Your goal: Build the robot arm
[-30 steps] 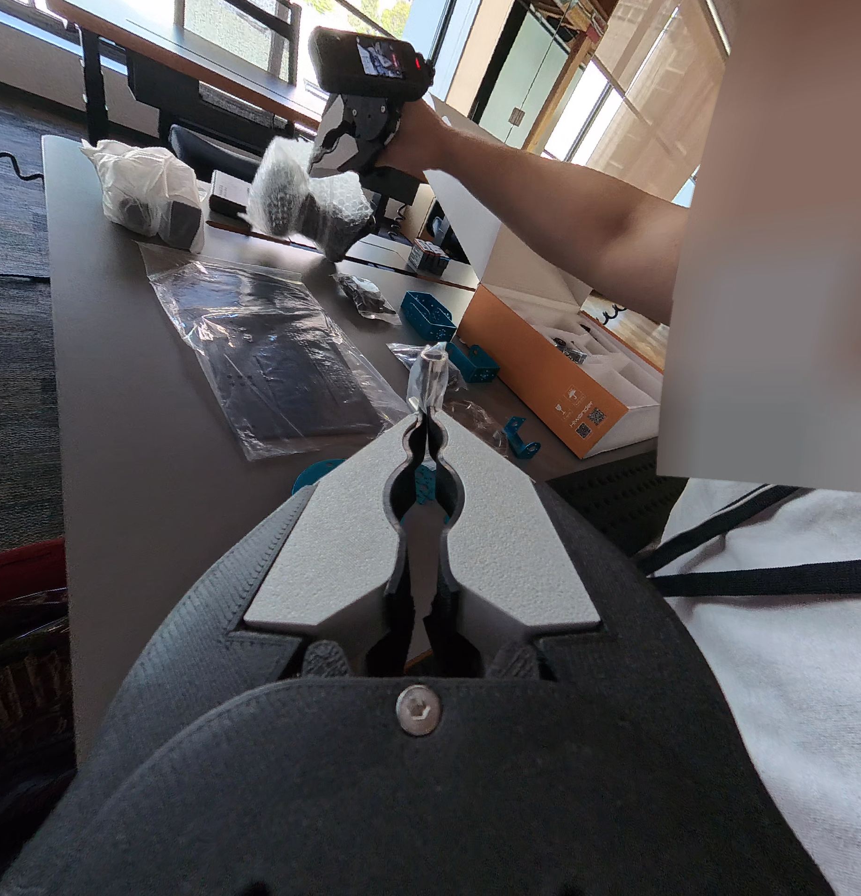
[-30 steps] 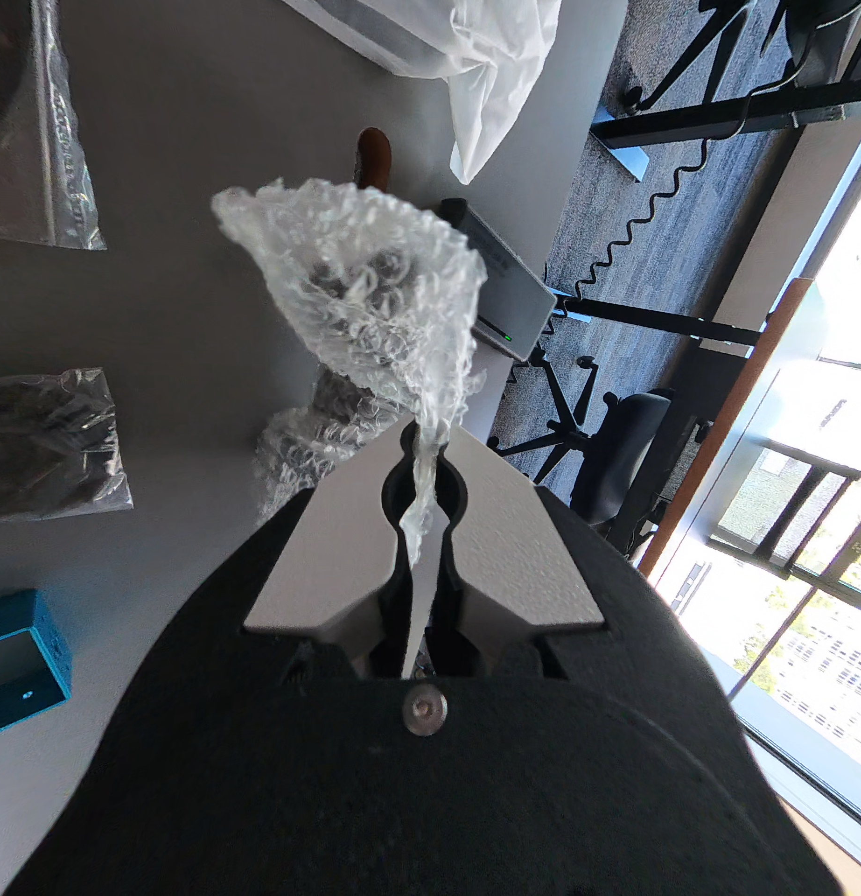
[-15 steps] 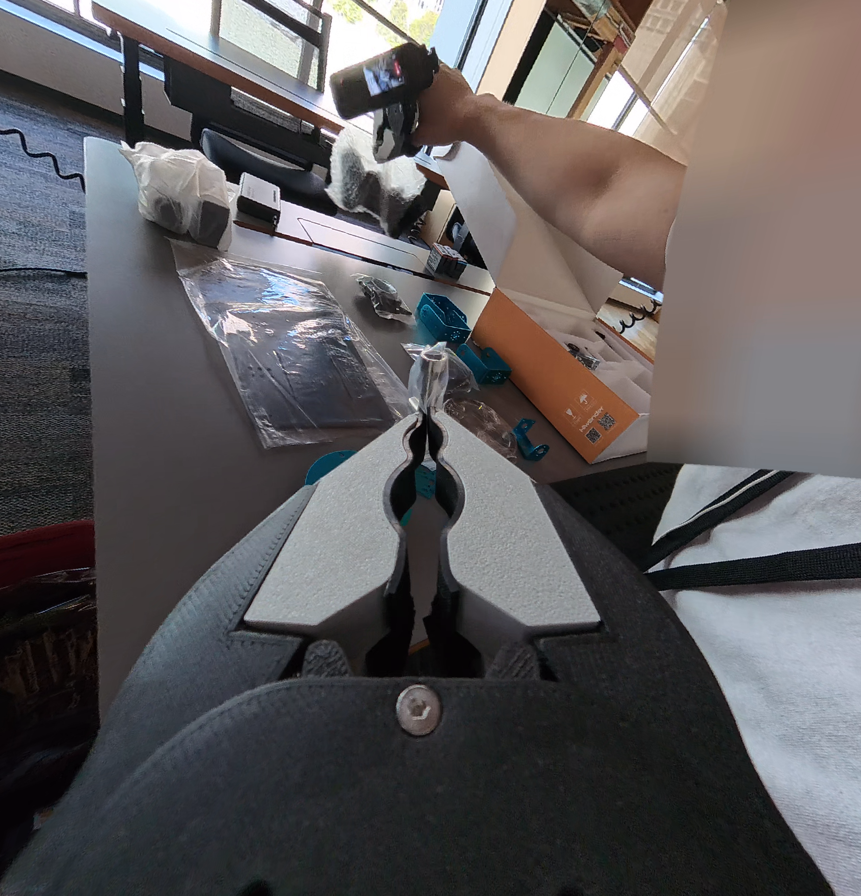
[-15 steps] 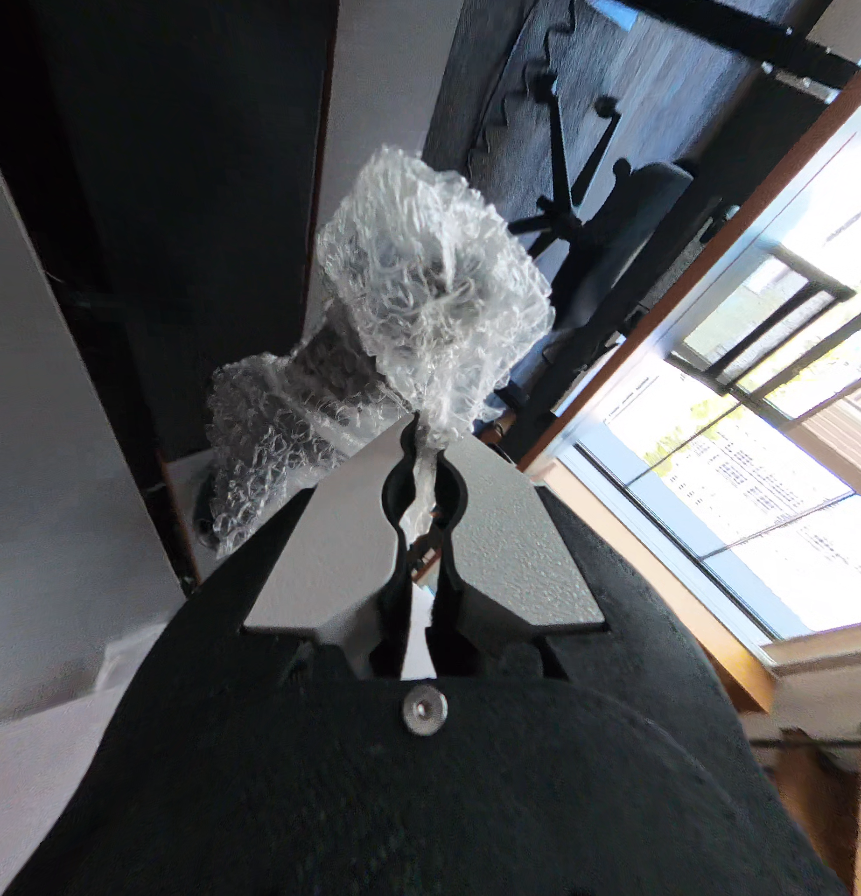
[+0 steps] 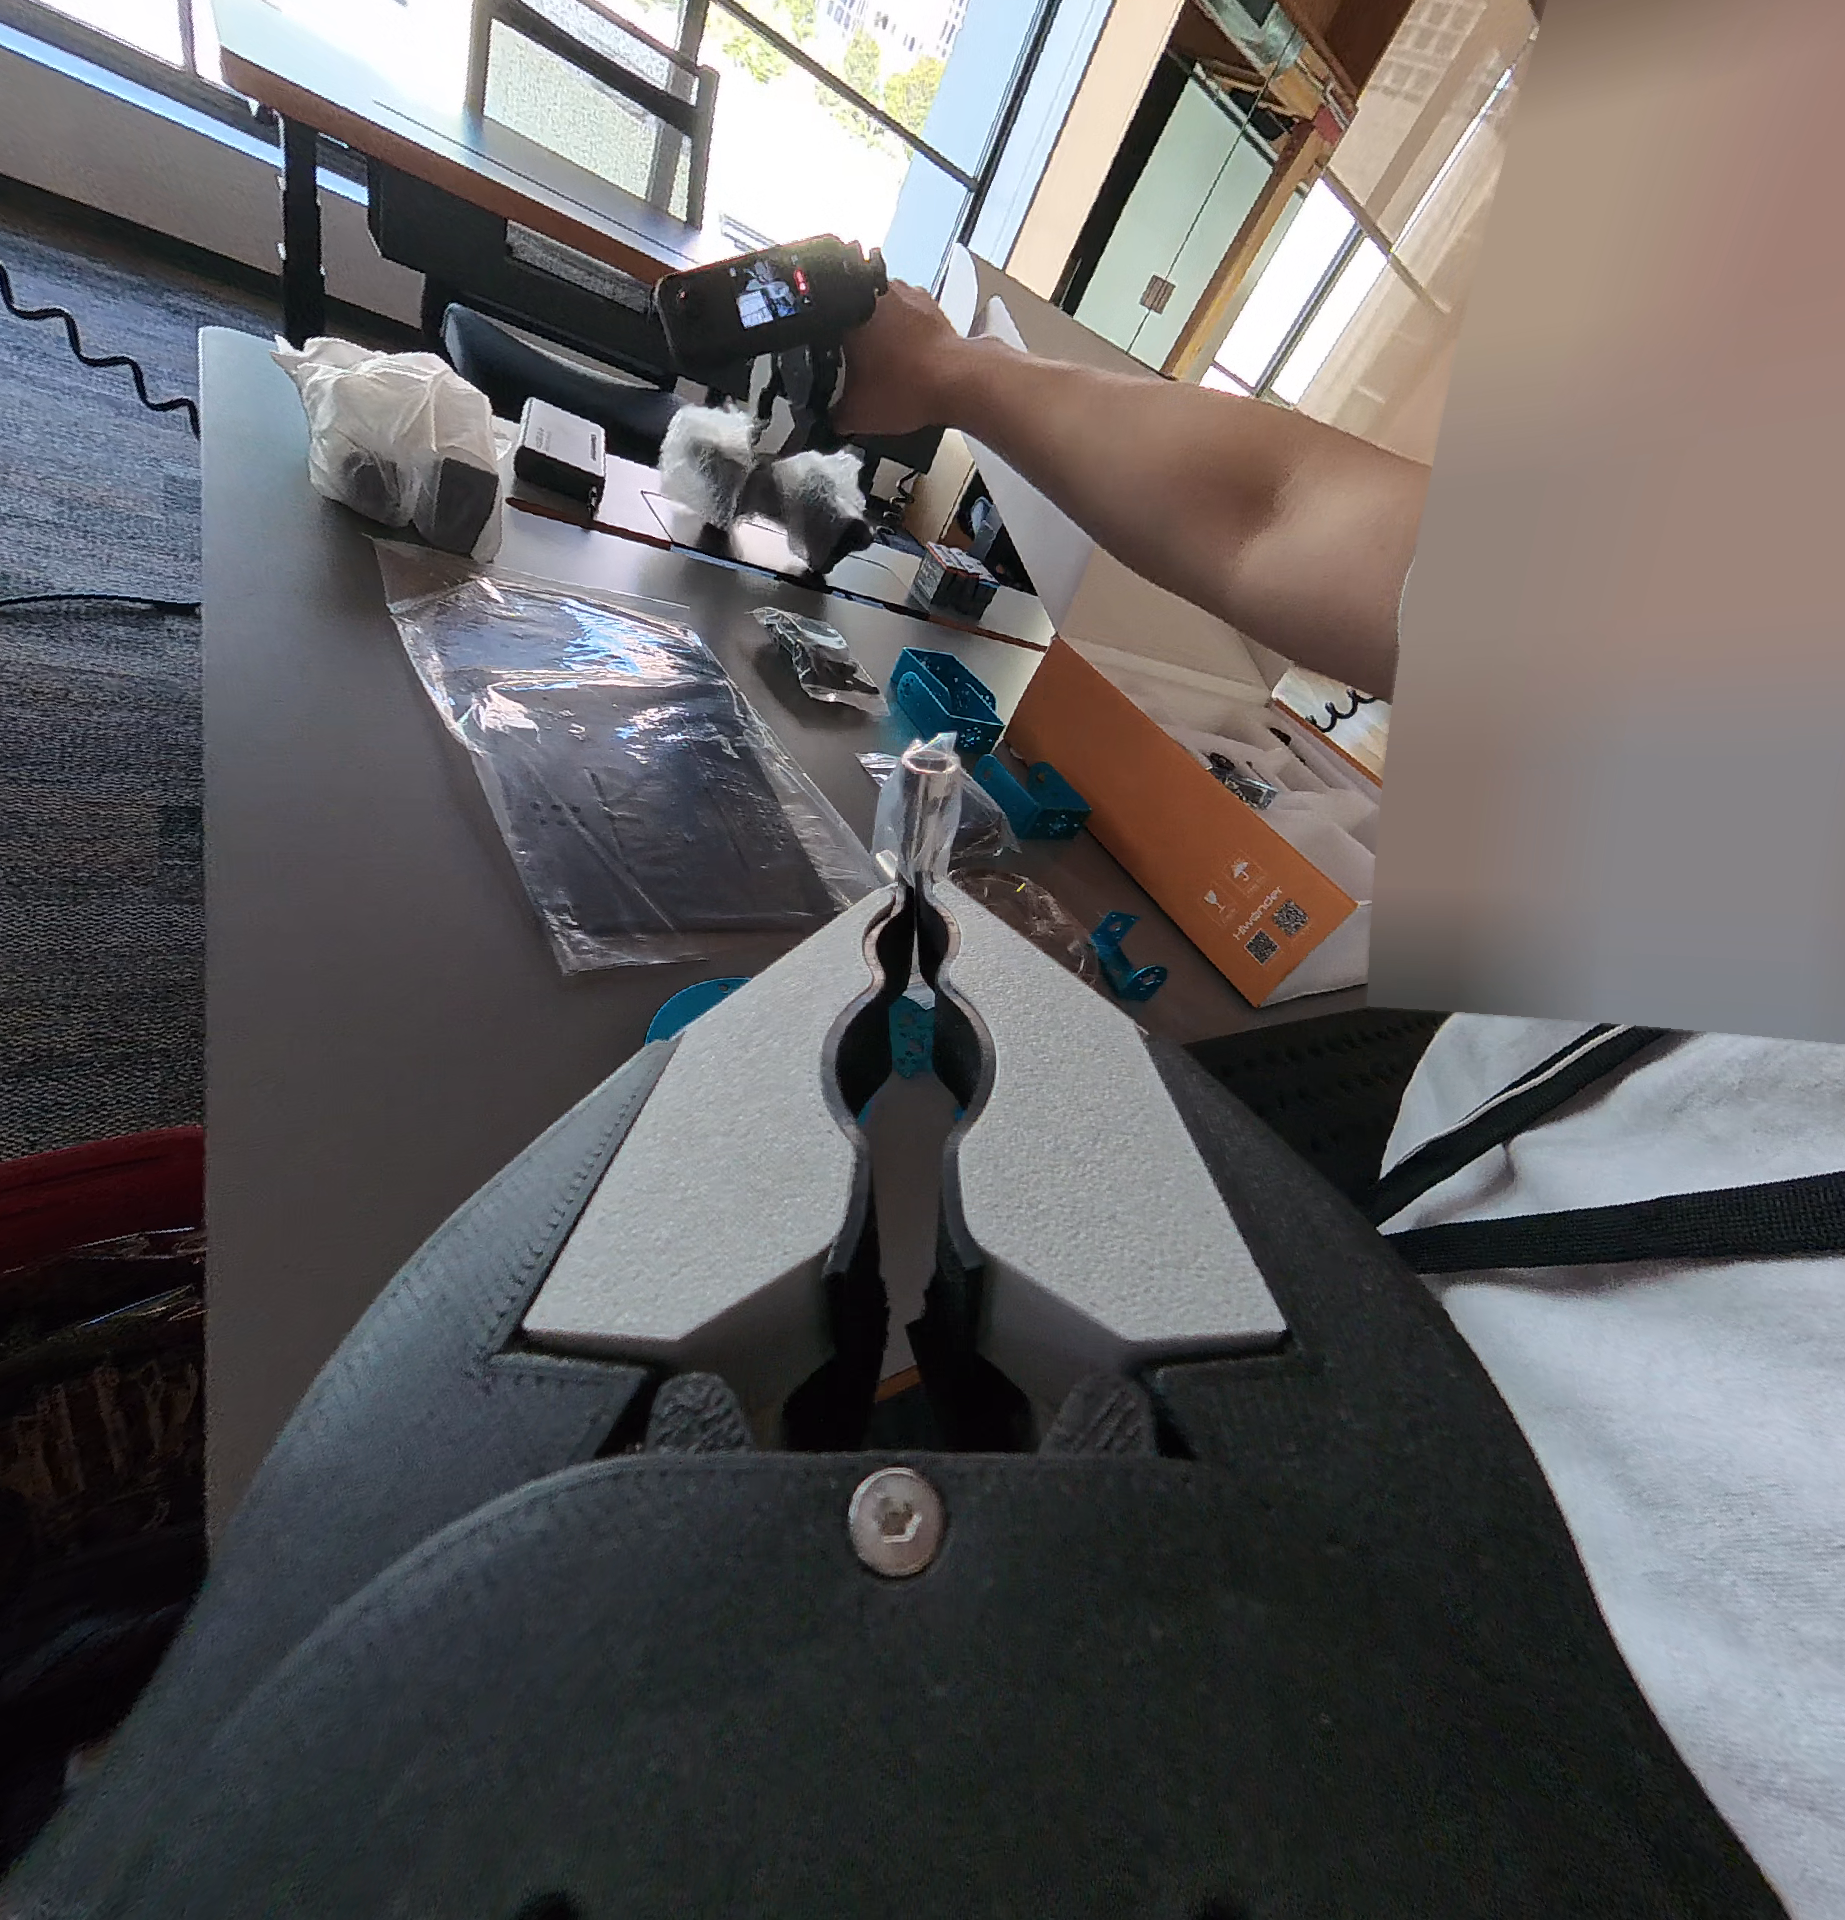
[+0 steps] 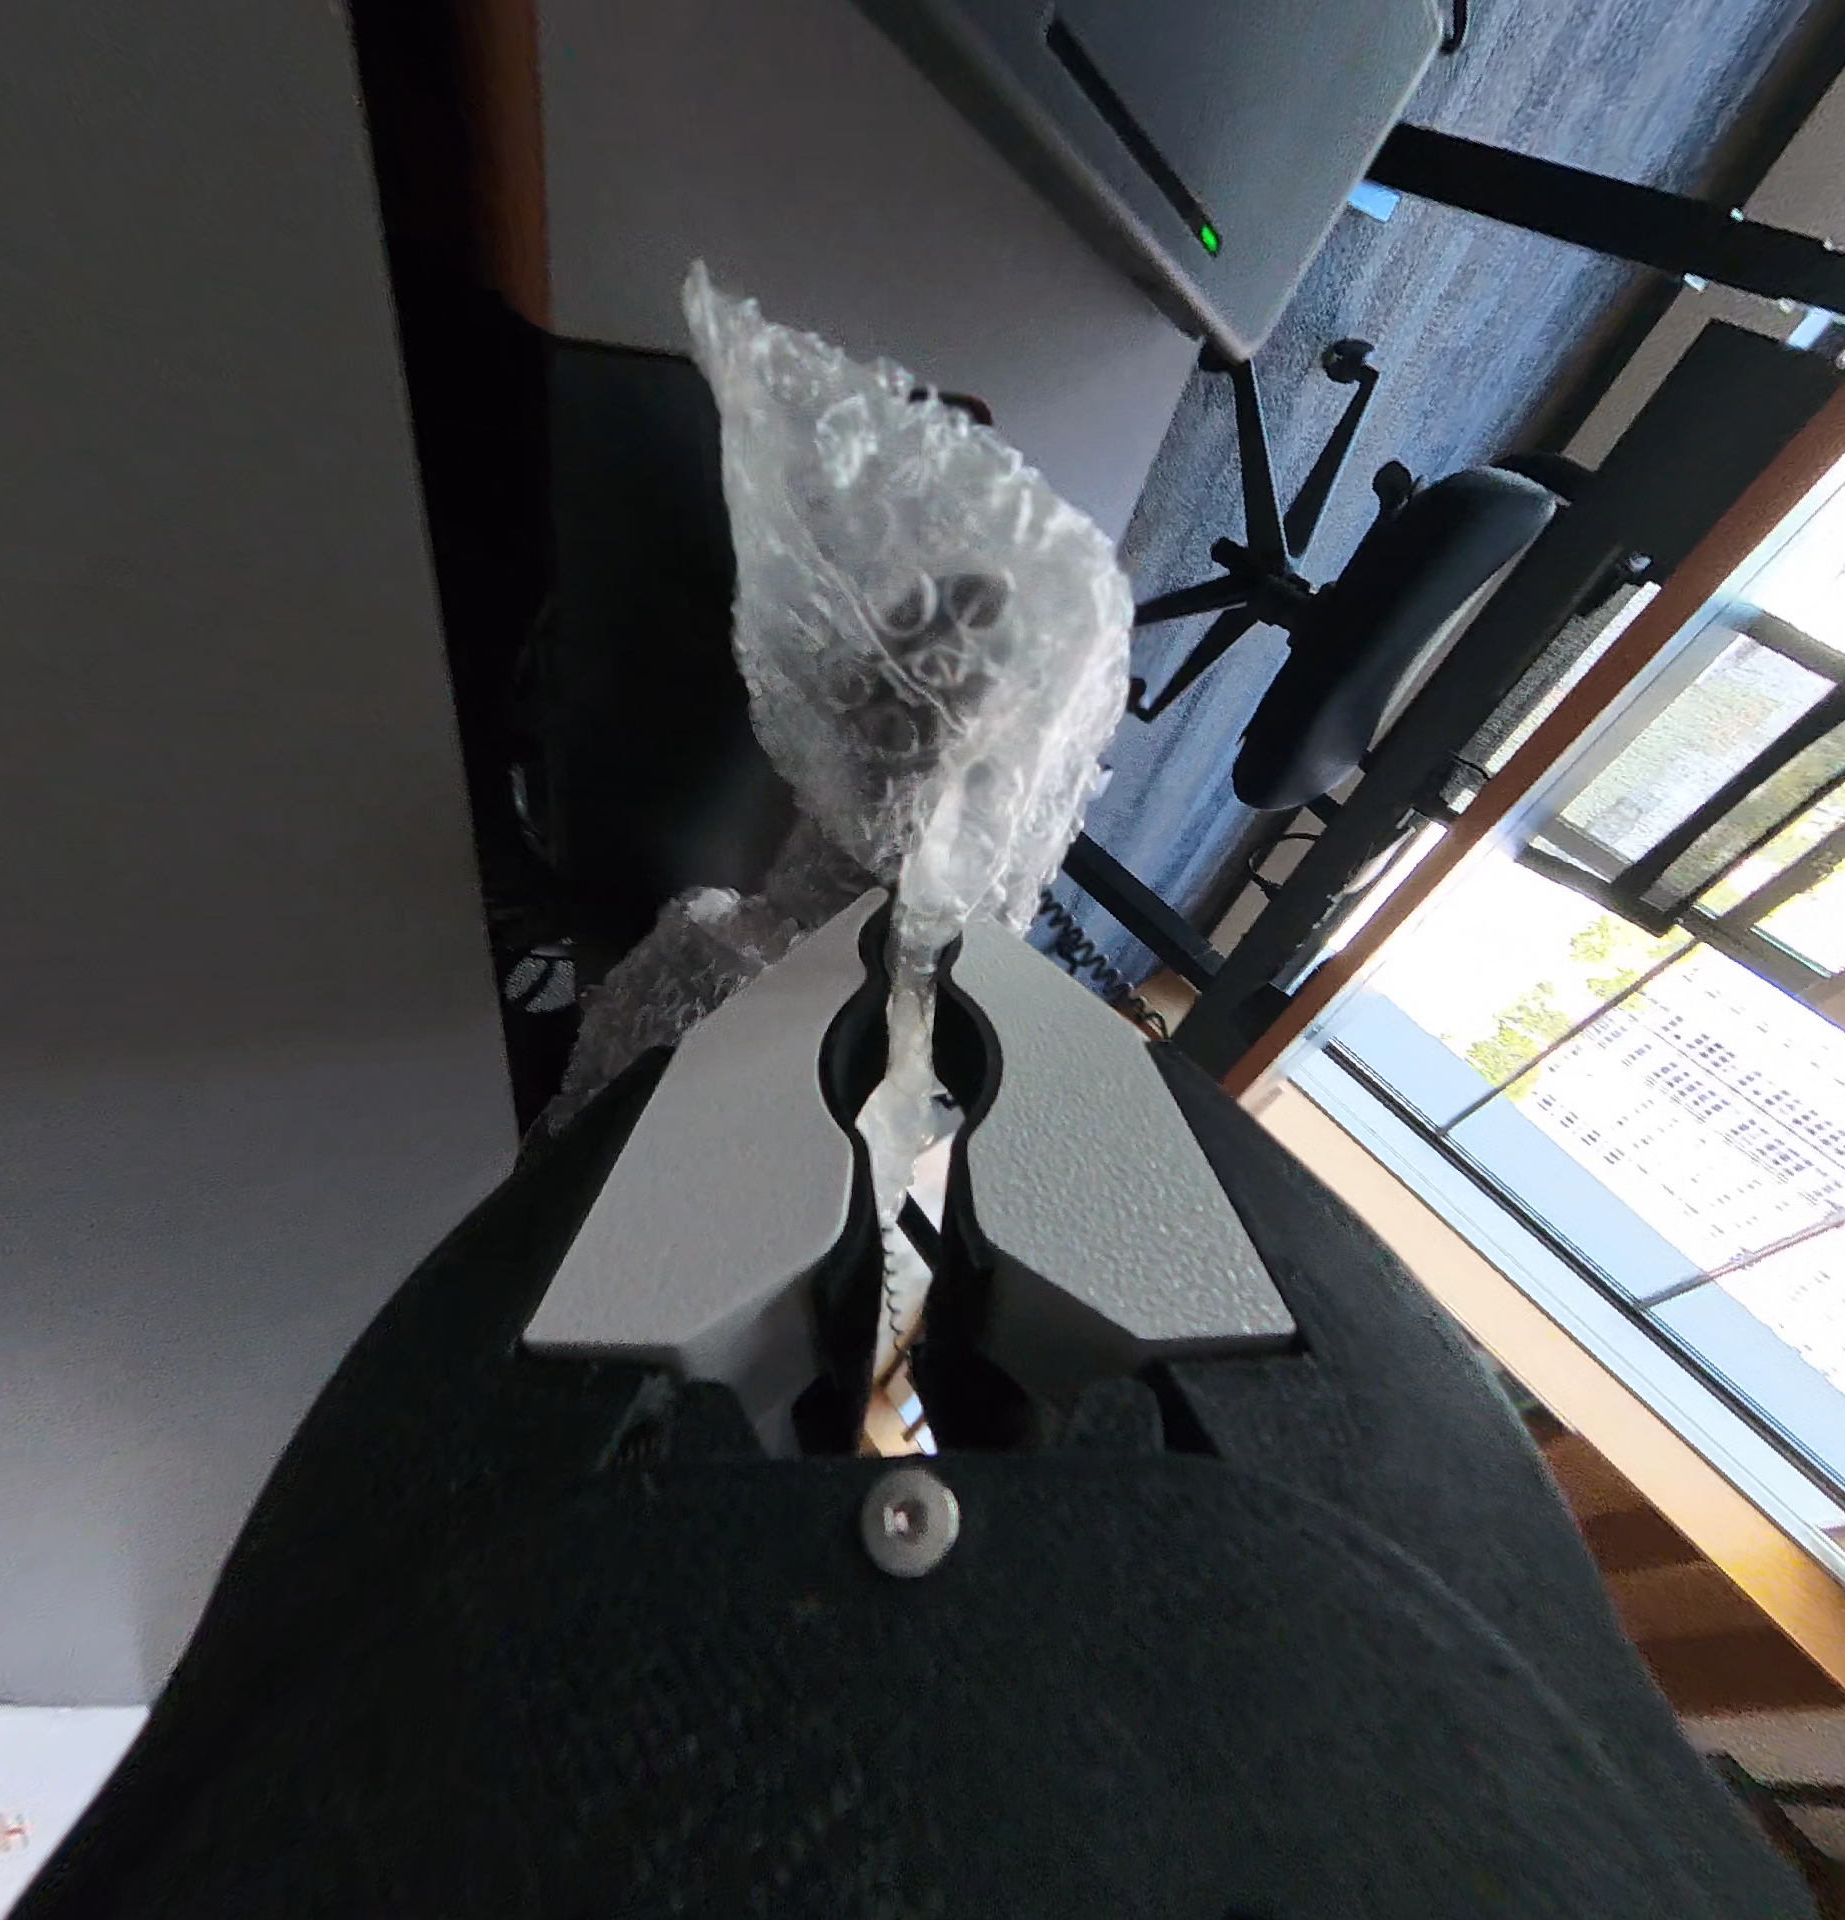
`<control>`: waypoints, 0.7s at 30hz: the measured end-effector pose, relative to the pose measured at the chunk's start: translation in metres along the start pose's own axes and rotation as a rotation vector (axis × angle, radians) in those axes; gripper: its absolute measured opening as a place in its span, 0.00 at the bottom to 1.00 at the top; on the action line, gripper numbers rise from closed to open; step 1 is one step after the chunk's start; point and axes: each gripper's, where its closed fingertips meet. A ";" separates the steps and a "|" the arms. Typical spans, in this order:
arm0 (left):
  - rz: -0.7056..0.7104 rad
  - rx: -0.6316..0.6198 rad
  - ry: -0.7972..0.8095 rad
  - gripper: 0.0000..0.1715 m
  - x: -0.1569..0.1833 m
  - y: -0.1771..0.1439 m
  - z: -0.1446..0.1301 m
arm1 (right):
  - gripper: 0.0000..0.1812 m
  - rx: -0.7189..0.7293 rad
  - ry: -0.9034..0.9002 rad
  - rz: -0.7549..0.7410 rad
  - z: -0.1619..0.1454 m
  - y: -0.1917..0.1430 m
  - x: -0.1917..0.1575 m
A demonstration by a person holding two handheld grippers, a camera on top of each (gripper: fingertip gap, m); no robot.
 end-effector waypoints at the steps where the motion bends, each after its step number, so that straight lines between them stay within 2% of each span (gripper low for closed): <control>1: -0.004 0.001 0.002 0.00 0.001 0.000 0.000 | 0.00 0.029 0.012 0.016 0.006 -0.002 -0.005; 5: -0.017 0.003 0.003 0.00 0.006 0.000 -0.002 | 0.00 0.054 0.016 0.050 0.012 -0.003 -0.020; 12: -0.002 -0.002 0.003 0.00 0.007 -0.005 -0.006 | 0.00 0.029 -0.099 0.041 -0.004 0.020 -0.029; 21: 0.019 0.006 -0.010 0.00 0.002 -0.008 -0.003 | 0.00 0.056 -0.096 -0.030 -0.004 0.036 -0.012</control>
Point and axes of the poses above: each gripper's, where its closed fingertips meet, y out along the fingers, z out of its top, x = y × z across the jaws, and after that the axes turned 3 degrees about -y, right-handed
